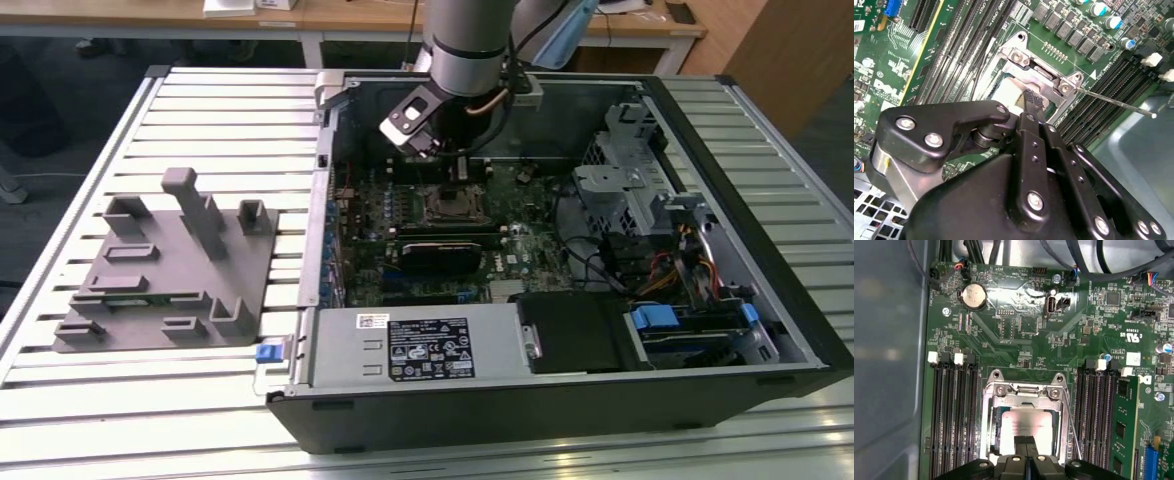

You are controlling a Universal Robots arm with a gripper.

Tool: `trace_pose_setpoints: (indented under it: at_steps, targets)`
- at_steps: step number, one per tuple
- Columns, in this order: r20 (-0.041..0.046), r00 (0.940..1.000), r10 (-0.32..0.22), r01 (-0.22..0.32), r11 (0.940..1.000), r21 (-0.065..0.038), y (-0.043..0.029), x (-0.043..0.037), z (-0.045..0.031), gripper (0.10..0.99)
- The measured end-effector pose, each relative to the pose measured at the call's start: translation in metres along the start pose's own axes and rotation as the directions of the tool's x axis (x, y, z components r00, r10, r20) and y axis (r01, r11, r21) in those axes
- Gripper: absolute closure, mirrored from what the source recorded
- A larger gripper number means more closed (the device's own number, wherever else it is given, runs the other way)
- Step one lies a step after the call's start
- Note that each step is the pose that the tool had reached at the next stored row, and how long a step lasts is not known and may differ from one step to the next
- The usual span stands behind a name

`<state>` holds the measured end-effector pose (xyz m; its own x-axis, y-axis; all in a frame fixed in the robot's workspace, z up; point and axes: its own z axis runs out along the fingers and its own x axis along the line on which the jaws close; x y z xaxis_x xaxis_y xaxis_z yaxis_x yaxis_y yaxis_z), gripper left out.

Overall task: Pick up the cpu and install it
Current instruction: 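Close the cpu cover, then install the first cpu locking lever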

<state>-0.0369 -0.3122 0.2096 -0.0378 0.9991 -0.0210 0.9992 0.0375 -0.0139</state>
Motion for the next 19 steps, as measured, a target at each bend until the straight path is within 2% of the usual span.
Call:
trace_pose_setpoints:
  at_steps: [4, 8, 19]
  targets:
    - [0.0002, 1.0000, 0.000, 0.000, 1.0000, 0.000, 0.0071, -0.0003, -0.0001, 0.980]
    - [0.0002, 1.0000, 0.000, 0.000, 1.0000, 0.000, 0.0098, -0.0004, -0.0001, 0.980]
    - [0.0002, 1.0000, 0.000, 0.000, 1.0000, 0.000, 0.0112, -0.0005, -0.0011, 0.980]
